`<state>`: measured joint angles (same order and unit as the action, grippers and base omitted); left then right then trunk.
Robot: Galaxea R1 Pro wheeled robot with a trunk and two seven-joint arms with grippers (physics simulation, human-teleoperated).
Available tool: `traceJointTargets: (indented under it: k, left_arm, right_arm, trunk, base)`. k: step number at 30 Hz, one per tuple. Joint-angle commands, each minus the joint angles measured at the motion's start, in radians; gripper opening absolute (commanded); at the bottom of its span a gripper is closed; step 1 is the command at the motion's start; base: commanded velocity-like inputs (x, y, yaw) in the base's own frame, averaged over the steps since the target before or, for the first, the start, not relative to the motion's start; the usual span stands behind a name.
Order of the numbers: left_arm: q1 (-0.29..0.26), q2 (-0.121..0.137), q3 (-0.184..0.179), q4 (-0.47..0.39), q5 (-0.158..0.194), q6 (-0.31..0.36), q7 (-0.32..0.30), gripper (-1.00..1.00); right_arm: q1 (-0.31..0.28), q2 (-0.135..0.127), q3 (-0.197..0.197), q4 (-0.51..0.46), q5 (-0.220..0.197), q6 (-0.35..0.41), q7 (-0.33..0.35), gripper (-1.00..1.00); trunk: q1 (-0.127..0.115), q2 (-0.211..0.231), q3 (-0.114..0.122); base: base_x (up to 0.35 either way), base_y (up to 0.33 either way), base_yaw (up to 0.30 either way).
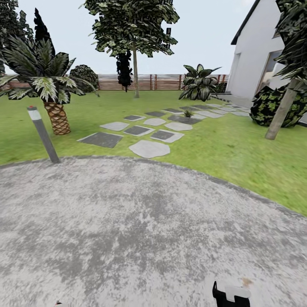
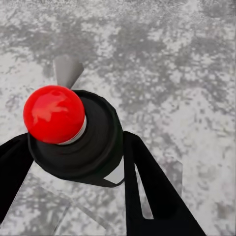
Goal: Pick up the pesticide atomizer in the garden and spray insectifuge to fully cover both potted plants in the garden.
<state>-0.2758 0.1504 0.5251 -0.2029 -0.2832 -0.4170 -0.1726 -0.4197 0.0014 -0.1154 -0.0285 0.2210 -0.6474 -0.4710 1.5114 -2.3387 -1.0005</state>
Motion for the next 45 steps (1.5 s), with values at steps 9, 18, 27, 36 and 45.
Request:
traceJointTargets:
  k: [9, 18, 27, 36, 45]
  left_arm:
    - [-0.001, 0.0, 0.009, 0.001, -0.007, -0.003, -0.005, -1.0]
    - [0.0, 0.0, 0.009, 0.001, -0.007, -0.003, -0.005, -1.0]
    - [-0.001, 0.0, 0.009, 0.001, -0.007, -0.003, -0.005, -1.0]
    - [0.0, 0.0, 0.009, 0.002, -0.007, -0.003, -0.005, -1.0]
    - [0.0, -0.001, 0.009, 0.002, -0.007, -0.003, -0.005, -1.0]
  right_arm:
    - [-0.001, 0.0, -0.008, 0.001, 0.011, -0.003, -0.004, 1.0]
    - [-0.001, 0.0, -0.008, 0.001, 0.011, -0.002, -0.004, 1.0]
    - [-0.001, 0.0, -0.008, 0.001, 0.011, -0.003, -0.004, 1.0]
    - [-0.001, 0.0, -0.009, 0.001, 0.011, -0.003, -0.004, 1.0]
    - [-0.001, -0.005, -0.009, 0.001, 0.012, -0.003, -0.004, 1.0]
  trunk:
    - [0.0, 0.0, -0.001]
    - [0.0, 0.0, -0.001]
    - [0.0, 0.0, -0.001]
    - [0.0, 0.0, -0.001]
    - [0.0, 0.0, -0.001]
  base:
    - [0.34, 0.0, 0.0]
    - [0.34, 0.0, 0.0]
    - [0.34, 0.0, 0.0]
    - [0.34, 0.0, 0.0]
    - [0.34, 0.0, 0.0]
